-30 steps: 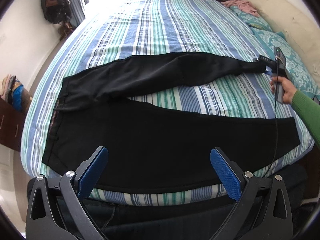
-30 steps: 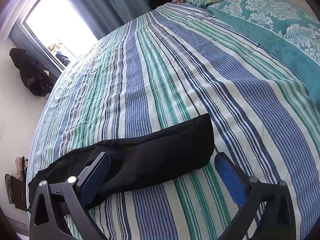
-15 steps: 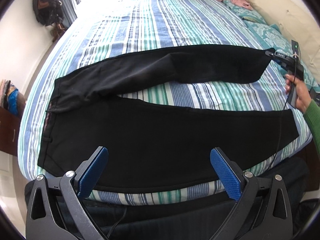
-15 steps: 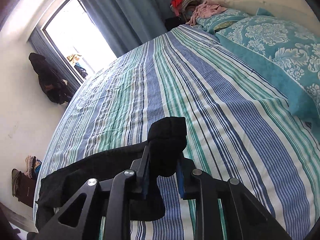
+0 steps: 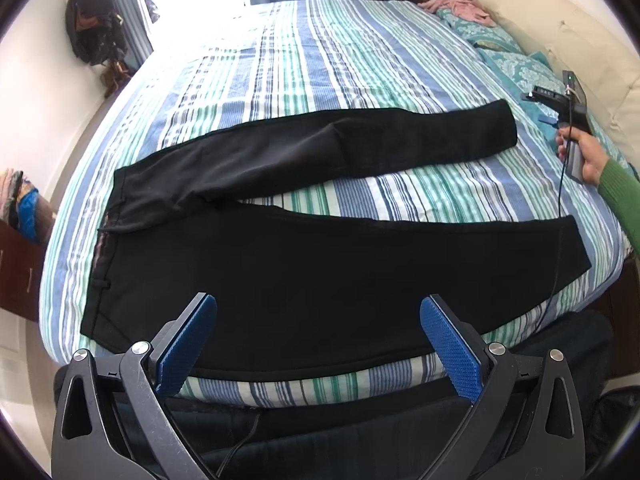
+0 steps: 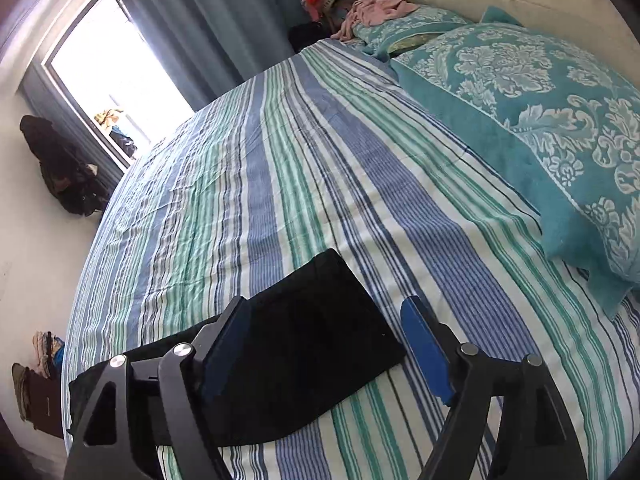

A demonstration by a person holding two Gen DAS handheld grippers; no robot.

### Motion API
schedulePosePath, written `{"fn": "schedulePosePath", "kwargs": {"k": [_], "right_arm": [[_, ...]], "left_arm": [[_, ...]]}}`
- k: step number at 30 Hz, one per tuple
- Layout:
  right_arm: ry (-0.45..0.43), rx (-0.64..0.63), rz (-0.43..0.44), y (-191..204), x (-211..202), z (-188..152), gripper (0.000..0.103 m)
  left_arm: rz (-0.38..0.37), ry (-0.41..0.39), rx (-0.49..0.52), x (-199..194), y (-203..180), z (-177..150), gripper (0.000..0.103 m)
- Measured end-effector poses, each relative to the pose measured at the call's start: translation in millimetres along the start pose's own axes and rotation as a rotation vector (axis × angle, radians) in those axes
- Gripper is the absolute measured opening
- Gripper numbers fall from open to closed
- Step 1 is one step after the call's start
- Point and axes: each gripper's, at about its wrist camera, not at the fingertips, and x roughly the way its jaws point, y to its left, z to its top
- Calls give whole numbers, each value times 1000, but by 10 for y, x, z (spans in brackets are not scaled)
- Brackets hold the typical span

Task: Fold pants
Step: 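Grasp the black trouser leg cuff with the right gripper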

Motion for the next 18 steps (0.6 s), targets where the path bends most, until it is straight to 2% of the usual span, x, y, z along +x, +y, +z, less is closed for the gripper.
{"fn": "schedulePosePath", "kwargs": {"k": [3, 5, 9, 11, 13, 15, 16, 18], "right_arm": [[-23, 144, 18, -422, -114, -138, 78], [25, 232, 66, -635, -97, -343, 78], [175, 366, 315, -700, 234, -852, 78], [195, 389, 371, -592, 428, -1002, 76], [153, 372, 324, -490, 578, -992, 76], [80, 368, 189, -464, 675, -911, 72], [51, 394, 153, -481, 719, -889, 63], [47, 439, 69, -532, 810, -810, 14]], "left_arm": [[6, 10, -12, 49, 39, -18, 102], [-20, 37, -21, 138, 38, -5, 102], [-43, 67, 12, 233, -86, -12, 102], [-35, 66, 34, 215, -142, -21, 102], [-16, 59, 37, 181, -144, -19, 102], [5, 49, 23, 136, -100, -18, 102], [14, 44, 12, 114, -66, -20, 102], [31, 41, -7, 99, 5, -29, 102]]}}
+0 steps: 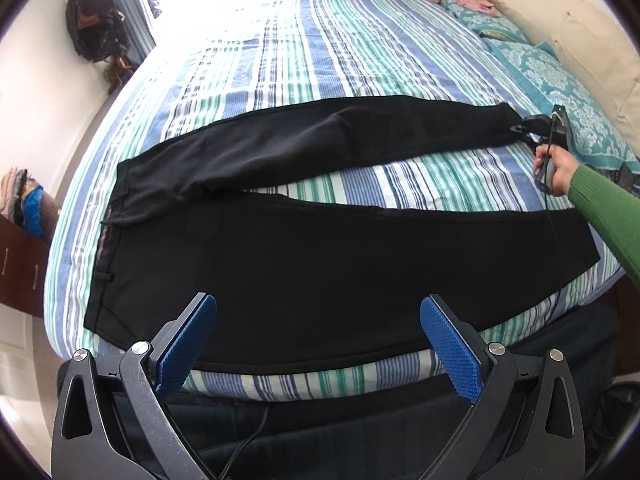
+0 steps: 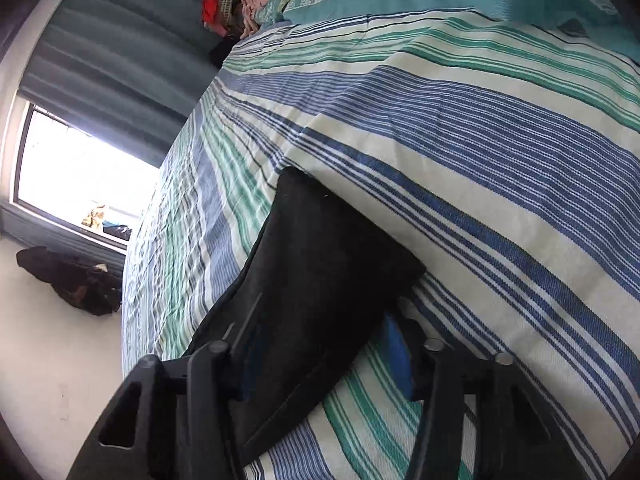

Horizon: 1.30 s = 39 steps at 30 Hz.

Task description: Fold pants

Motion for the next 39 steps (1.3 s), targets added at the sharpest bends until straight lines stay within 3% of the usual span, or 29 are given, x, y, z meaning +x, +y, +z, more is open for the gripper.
{"fn": "schedulePosePath", "kwargs": {"k": [1, 5, 7, 9, 10, 12, 14, 15, 18, 21, 22, 24, 25, 27, 29, 31, 33, 36, 39], "right_arm": [[20, -20, -3, 54, 48, 83, 7], [-53, -354, -61, 645, -48, 344, 7], [-18, -432, -122, 723, 54, 332, 8], [40, -431, -179, 609, 191, 289, 17], [60, -413, -199, 484, 220, 255, 29], [21, -386, -158, 365, 124, 214, 35], [-9, -398, -227, 337, 4, 186, 65], [-31, -410, -255, 346, -94, 157, 71], [-109, -450, -212, 408, -508, 21, 73], [-140, -469, -136, 501, -902, -249, 85], [-148, -472, -114, 520, -1028, -372, 89], [-164, -468, -84, 521, -1282, -651, 93], [-170, -462, -75, 516, -1401, -809, 97], [-185, -462, -76, 498, -1606, -1116, 101], [-206, -484, -101, 469, -1783, -1433, 101], [-221, -515, -134, 442, -1911, -1750, 102], [-211, -533, -160, 418, -1980, -2025, 102], [-139, -580, -198, 447, -1894, -2363, 103], [-111, -648, -254, 481, -1796, -2615, 103]], "left_arm": [[6, 1, -8, 6, 27, -7, 102], [10, 24, -16, 93, 65, -23, 102], [0, 34, -8, 136, 43, -16, 102], [-8, 39, 6, 168, 19, -13, 102], [-8, 38, 16, 184, 12, -12, 102], [11, 24, 45, 235, 39, 16, 102], [41, -9, 55, 327, 194, 148, 102], [59, -32, 39, 391, 332, 273, 102], [81, -112, -71, 720, 859, 747, 102], [194, -122, -143, 1383, 1255, 1090, 102], [247, -94, -137, 1668, 1339, 1131, 102], [371, 35, -93, 2279, 1476, 1076, 103], [333, 48, -95, 2430, 1540, 995, 103], [282, -21, -148, 2376, 1630, 906, 103], [277, -18, -133, 2265, 1616, 910, 102], [265, -64, -133, 2004, 1546, 897, 101], [182, -106, -132, 1734, 1426, 793, 102], [42, -100, -111, 1508, 1124, 521, 102], [-23, -74, -55, 1473, 757, 200, 102]]}}
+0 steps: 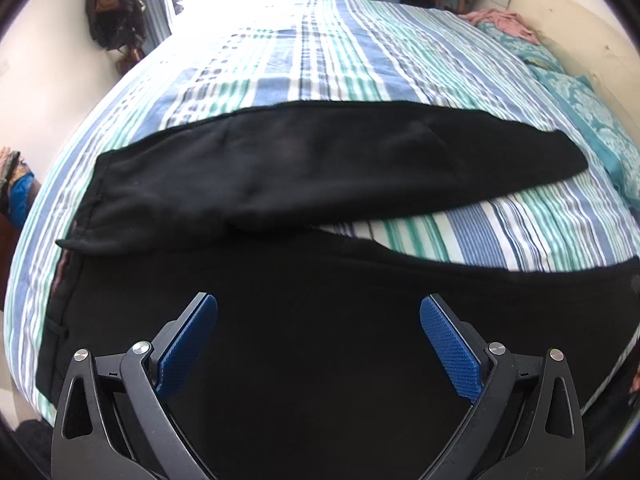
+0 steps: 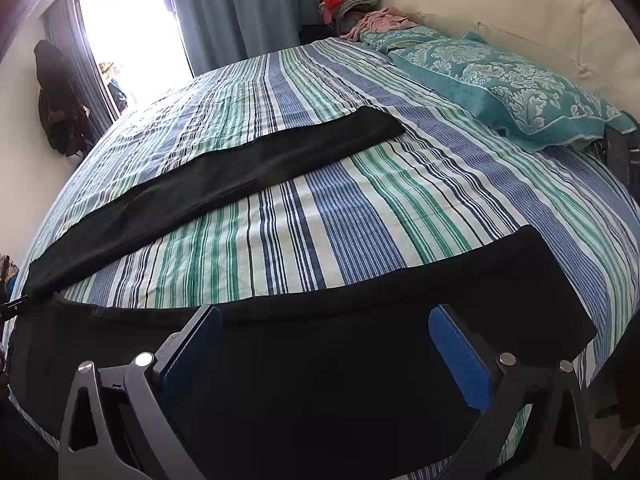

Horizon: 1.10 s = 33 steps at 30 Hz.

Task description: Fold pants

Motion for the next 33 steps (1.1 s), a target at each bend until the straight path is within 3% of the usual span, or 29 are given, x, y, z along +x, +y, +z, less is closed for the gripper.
{"fn": "schedulePosePath", "kwargs": {"k": [3, 6, 10, 11, 20, 24, 27, 30, 33], "right_arm": [[-20, -62, -25, 148, -71, -67, 103], [-30, -117, 38, 353, -158, -146, 103], [11, -268, 65, 705, -47, -318, 103], [38, -283, 58, 750, 17, -344, 103], [75, -278, 32, 645, 96, -384, 103], [146, -175, -28, 347, 231, -371, 103], [200, 11, -108, -116, 313, -374, 103], [168, 208, -130, -520, 234, -361, 103], [130, 269, -148, -615, 121, -319, 103]], "left_arm": [[-1, 42, 37, 53, -288, -238, 102], [-38, 57, 50, 39, -514, -386, 102], [-3, 109, 115, 253, -644, -509, 103], [1, 84, 117, 240, -649, -542, 103], [24, 92, 96, 246, -699, -530, 103], [26, 85, 104, 211, -723, -584, 103], [-4, 101, 118, 182, -688, -580, 103], [-29, 112, 106, 79, -561, -501, 102], [-39, 46, 48, -125, -331, -277, 102]]}}
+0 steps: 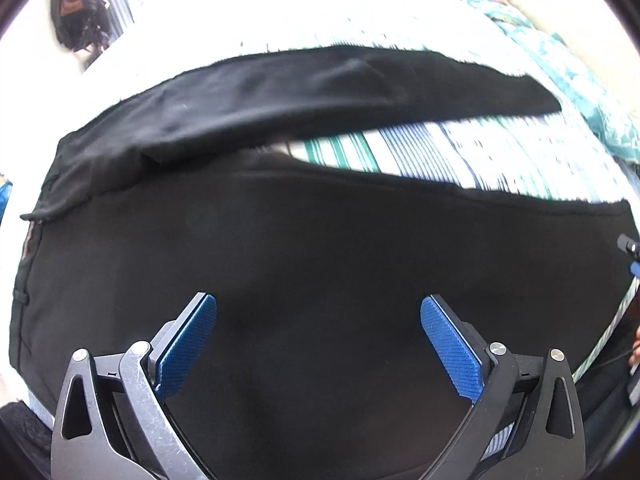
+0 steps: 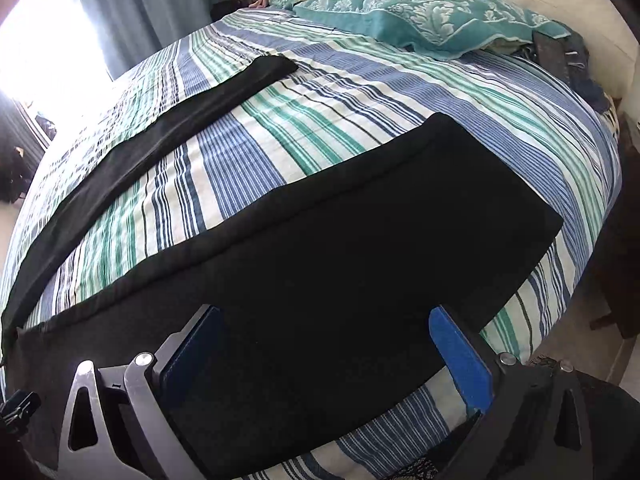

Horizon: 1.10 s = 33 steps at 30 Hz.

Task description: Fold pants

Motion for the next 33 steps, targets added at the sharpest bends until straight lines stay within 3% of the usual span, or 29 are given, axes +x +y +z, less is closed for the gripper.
{"fn": "schedulePosePath", "kwargs": {"k": [4, 9, 13, 16, 18, 21, 23, 25, 30, 33], "right_arm": [[-69, -98, 79, 399, -169, 239, 103], [-81, -343, 279, 1721, -43, 914, 103], [-97, -566, 395, 2856, 333, 1317, 103], [-20, -699, 351, 3418, 883, 1455, 103], [51, -780, 293, 3581, 1244, 1473, 103], [102, -842, 208, 3424, 1664, 1564, 103], [101, -820, 196, 3133, 1814, 1732, 103], [99, -735, 182, 2704, 1896, 1975, 103], [78, -524, -55, 1526, 2073, 2582, 103], [37, -433, -83, 1029, 1945, 2878, 103]], "left_arm": [[52, -116, -85, -227, 473, 522, 102], [146, -186, -193, -73, 981, 1237, 102], [207, -155, -269, 249, 1274, 1473, 102], [235, -77, -294, 583, 1404, 1495, 102], [259, -29, -285, 774, 1452, 1424, 102], [269, 28, -275, 964, 1510, 1240, 102], [246, 7, -274, 981, 1518, 1174, 102], [241, -3, -262, 923, 1520, 1135, 102], [174, -94, -251, 483, 1404, 948, 102], [129, -98, -281, 341, 1308, 707, 102]]}}
